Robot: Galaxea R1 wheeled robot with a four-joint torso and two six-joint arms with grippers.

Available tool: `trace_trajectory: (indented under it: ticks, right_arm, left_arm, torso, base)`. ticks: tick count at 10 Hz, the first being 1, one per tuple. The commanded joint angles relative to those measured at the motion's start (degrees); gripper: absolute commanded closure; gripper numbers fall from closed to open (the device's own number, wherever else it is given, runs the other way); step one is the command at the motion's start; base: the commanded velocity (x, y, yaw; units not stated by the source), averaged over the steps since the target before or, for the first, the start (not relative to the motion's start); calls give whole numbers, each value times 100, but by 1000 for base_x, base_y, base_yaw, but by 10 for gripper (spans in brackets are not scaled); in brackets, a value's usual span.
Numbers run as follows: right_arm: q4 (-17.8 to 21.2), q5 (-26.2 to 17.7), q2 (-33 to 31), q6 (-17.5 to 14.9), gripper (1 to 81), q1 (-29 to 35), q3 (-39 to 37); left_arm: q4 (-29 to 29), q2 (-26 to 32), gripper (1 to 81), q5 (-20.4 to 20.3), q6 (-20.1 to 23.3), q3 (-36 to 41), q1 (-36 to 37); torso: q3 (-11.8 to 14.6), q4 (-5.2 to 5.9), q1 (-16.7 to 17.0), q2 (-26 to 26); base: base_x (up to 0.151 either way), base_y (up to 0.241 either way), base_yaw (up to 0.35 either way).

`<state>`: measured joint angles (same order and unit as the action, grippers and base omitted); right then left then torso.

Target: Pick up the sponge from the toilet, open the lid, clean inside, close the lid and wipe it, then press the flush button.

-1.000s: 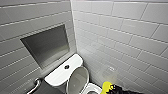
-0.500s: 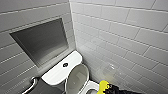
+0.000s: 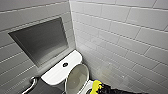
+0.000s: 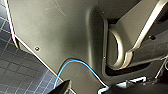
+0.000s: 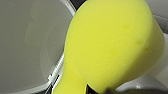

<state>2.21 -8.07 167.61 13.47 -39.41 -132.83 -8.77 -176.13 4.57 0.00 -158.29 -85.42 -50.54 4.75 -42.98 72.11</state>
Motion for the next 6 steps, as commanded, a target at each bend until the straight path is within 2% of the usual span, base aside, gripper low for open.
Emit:
trace_trajectory:
  ticks: [1, 3, 4, 5, 6]
  right_arm:
    - [-62, -230, -23, 24, 811, 903, -14]
    - [-45, -239, -76, 24, 811, 992, 48]
    - [-62, -239, -32, 24, 811, 992, 56]
    - [-62, -239, -14, 24, 811, 992, 65]
    - [-62, -239, -6, 24, 811, 992, 109]
  left_arm:
    - [68, 16, 10, 483, 26, 0, -59]
    - [68, -2, 10, 483, 26, 0, -59]
    - [59, -19, 10, 483, 26, 0, -59]
    - [59, -19, 10, 483, 26, 0, -59]
    - [59, -19, 10, 483, 26, 0, -59]
  torso:
    - [0, 0, -369, 571]
    - [-2, 0, -463, 722]
    - [-2, 0, -210, 337]
    - [-2, 0, -337, 540]
    - [-403, 0, -402, 643]
  base:
    - [0, 0, 0]
    - [0, 0, 0]
    - [0, 0, 0]
    - [0, 0, 0]
    - [0, 0, 0]
